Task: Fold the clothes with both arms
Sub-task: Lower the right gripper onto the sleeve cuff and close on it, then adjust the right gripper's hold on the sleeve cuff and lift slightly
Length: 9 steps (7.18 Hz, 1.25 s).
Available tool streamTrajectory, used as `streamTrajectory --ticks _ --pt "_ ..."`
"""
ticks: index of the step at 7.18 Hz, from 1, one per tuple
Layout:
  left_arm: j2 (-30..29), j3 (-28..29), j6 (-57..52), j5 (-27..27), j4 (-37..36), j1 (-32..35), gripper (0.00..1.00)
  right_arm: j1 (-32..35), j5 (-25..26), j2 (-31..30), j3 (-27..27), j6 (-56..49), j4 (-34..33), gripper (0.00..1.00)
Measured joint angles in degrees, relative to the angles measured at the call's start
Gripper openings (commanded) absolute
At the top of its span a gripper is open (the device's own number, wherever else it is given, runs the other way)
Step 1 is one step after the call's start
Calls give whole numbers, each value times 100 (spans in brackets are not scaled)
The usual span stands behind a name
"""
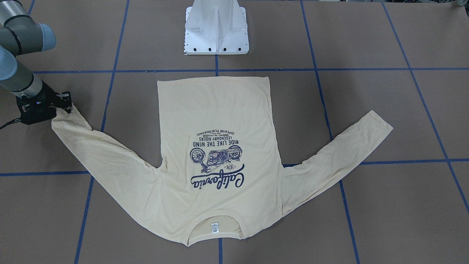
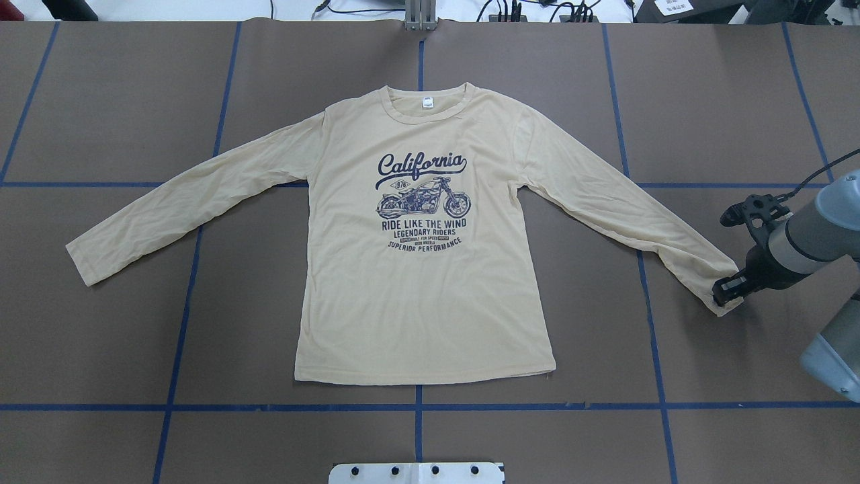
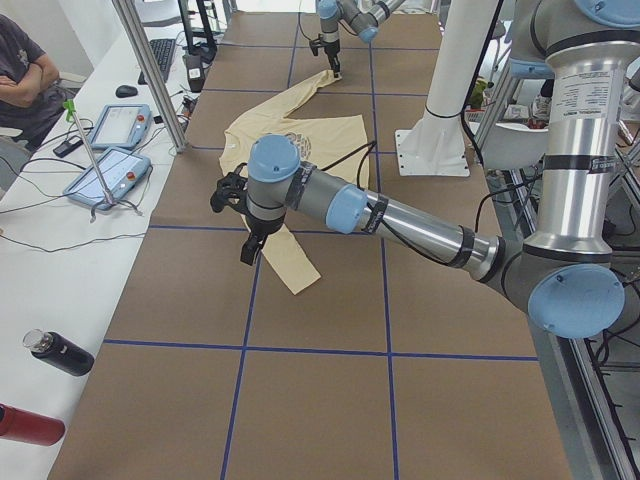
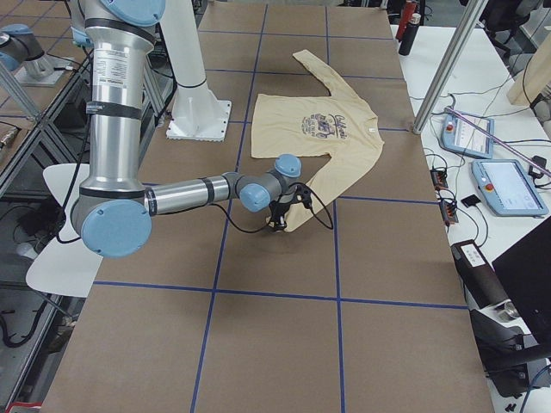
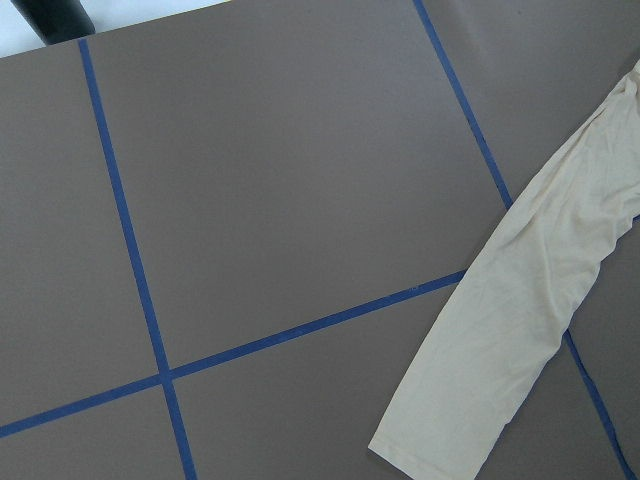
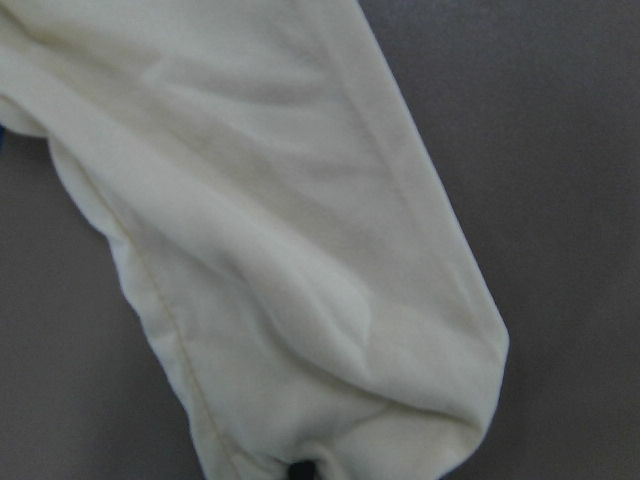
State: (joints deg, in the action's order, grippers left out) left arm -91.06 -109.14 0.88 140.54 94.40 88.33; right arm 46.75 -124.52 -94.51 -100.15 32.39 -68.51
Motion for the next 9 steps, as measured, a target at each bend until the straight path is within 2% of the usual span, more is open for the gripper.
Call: streamTrajectory --ticks 2,5,6,8,9 --pt "12 -2 0 0 -4 0 100 184 -177 71 -38 -2 -7 0" --pt "26 -3 0 2 -8 0 100 493 -498 177 -90 32 7 0" --pt "26 -2 0 6 -9 0 100 511 -490 181 -97 37 11 7" --pt "27 -14 2 7 -9 6 100 518 -427 134 -97 39 11 70" --pt "27 -30 6 5 -9 7 100 522 -364 83 -101 39 8 79"
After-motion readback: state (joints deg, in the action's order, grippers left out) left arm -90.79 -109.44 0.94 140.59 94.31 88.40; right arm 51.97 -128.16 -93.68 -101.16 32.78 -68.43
